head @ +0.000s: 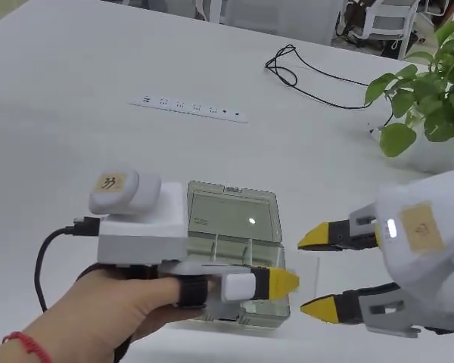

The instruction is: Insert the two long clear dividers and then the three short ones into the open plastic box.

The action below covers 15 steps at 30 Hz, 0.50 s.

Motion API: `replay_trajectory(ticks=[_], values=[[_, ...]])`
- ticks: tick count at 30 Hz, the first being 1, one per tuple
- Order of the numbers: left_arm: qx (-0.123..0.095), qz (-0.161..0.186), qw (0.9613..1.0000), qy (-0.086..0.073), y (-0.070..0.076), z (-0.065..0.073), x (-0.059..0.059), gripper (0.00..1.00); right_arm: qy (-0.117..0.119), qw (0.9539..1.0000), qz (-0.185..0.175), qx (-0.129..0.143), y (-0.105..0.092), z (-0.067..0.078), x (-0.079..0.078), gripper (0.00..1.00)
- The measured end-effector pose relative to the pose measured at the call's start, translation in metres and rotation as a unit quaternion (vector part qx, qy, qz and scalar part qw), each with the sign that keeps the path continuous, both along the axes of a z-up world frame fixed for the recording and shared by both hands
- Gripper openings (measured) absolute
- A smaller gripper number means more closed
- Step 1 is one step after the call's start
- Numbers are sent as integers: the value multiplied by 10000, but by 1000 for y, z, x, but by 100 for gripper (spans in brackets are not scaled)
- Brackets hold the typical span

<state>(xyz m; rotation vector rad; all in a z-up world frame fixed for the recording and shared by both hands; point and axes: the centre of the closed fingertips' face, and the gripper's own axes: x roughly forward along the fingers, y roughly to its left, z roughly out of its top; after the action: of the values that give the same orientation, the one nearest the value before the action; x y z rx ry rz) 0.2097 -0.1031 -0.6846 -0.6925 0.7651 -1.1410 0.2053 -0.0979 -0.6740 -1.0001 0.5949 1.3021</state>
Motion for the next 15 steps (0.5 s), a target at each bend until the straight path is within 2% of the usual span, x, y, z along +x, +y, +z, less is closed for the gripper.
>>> replay_trajectory(ticks=[3, 4, 5, 6, 9, 10, 12, 13, 15], values=[[160, -224, 9982, -525, 0, 0, -4, 0, 247, 9994, -104, 225, 0, 6, 1, 35], [187, -300, 9972, -655, -1, 1, -6, 0, 421, 9984, -154, 348, 0, 9, 1, 34], [201, -366, 9957, -831, -1, 2, -8, 0, 551, 9974, -166, 428, 0, 11, 0, 34], [225, -464, 9928, -1081, -2, 3, -10, 0, 786, 9952, -166, 559, 1, 14, -2, 33], [238, -687, 9864, -1471, -4, 6, -16, 0, 1176, 9897, -161, 794, 1, 20, -2, 28], [286, -752, 9831, -1646, -4, 6, -17, 0, 1411, 9863, -118, 848, 0, 23, -4, 25], [314, -863, 9772, -1912, -4, 7, -19, 0, 1736, 9793, -131, 1037, 2, 28, -4, 21], [308, -958, 9736, -2048, -4, 7, -22, 0, 2012, 9735, -119, 1083, 2, 29, -7, 19], [308, -1045, 9674, -2284, -3, 8, -24, 0, 2270, 9679, -45, 1074, -1, 27, -5, 17]])
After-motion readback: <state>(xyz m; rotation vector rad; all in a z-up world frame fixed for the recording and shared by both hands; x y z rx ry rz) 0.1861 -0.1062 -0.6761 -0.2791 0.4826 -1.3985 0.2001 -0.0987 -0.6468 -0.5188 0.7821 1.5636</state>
